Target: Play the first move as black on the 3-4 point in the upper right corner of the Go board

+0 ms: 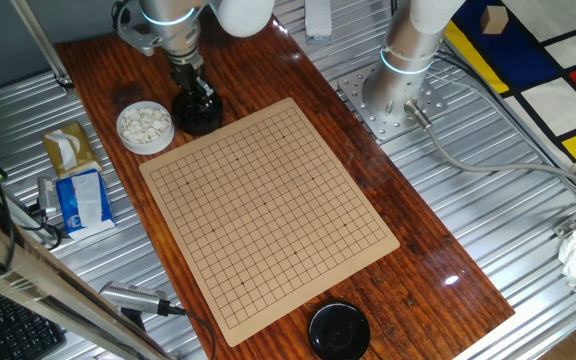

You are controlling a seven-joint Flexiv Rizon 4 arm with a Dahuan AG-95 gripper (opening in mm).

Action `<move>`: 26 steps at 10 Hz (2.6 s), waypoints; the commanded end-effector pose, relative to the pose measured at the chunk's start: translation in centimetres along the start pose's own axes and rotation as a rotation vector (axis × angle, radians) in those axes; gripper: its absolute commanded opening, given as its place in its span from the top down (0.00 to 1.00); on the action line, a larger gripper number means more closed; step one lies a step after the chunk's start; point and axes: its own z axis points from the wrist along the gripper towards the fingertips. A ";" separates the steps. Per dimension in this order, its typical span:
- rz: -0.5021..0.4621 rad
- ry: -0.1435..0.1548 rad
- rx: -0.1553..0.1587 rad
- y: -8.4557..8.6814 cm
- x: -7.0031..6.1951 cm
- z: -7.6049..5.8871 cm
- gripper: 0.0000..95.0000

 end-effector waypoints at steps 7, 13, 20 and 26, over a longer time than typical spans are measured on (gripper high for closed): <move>0.007 -0.027 0.018 0.0 0.0 0.2 1.00; 0.005 -0.027 0.021 0.0 0.0 0.0 1.00; 0.019 -0.006 0.065 -0.2 -0.1 -3.4 1.00; 0.061 0.004 0.061 -0.3 -0.3 -4.8 1.00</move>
